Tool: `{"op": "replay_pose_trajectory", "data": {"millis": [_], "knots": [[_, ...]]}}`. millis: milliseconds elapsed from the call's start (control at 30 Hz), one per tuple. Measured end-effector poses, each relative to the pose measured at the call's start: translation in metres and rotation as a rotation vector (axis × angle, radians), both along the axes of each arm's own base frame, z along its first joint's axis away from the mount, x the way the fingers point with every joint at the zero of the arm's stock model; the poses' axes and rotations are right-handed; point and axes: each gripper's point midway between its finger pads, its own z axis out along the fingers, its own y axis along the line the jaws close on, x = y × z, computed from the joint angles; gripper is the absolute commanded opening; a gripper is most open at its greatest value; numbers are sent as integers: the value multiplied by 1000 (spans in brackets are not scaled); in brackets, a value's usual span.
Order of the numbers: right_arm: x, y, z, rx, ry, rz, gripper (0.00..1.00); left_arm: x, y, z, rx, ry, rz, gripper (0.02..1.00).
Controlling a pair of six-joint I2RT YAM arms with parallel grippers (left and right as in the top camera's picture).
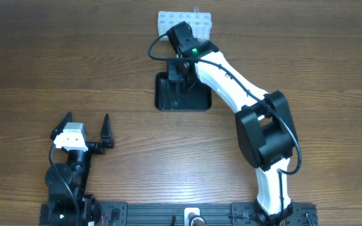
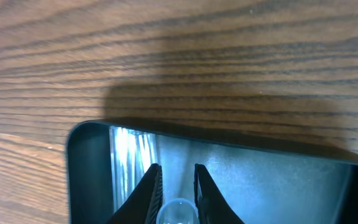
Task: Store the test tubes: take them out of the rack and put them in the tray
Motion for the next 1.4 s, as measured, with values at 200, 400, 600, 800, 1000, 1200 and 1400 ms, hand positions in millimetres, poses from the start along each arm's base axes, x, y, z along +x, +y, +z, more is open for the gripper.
{"op": "replay_pose_trajectory", "data": {"millis": [200,400,600,800,1000,1200,1400], "knots": [[-2,-1,-17,-17,31,-2,126,0,0,0,0,0,0,1000],[-1,-1,-20,-18,33,-3,235,0,0,0,0,0,0,1000],[-1,-1,-20,-18,33,-11,356,0,0,0,0,0,0,1000],[-1,-1,-17,-22,25,10,406,0,0,0,0,0,0,1000],[14,-4,54,-11,-168,51,426,0,0,0,0,0,0,1000],[55,-28,161,-56,-544,-22,439,0,0,0,0,0,0,998],[114,-61,164,-148,-719,-91,533,0,0,0,0,0,0,1000]]}}
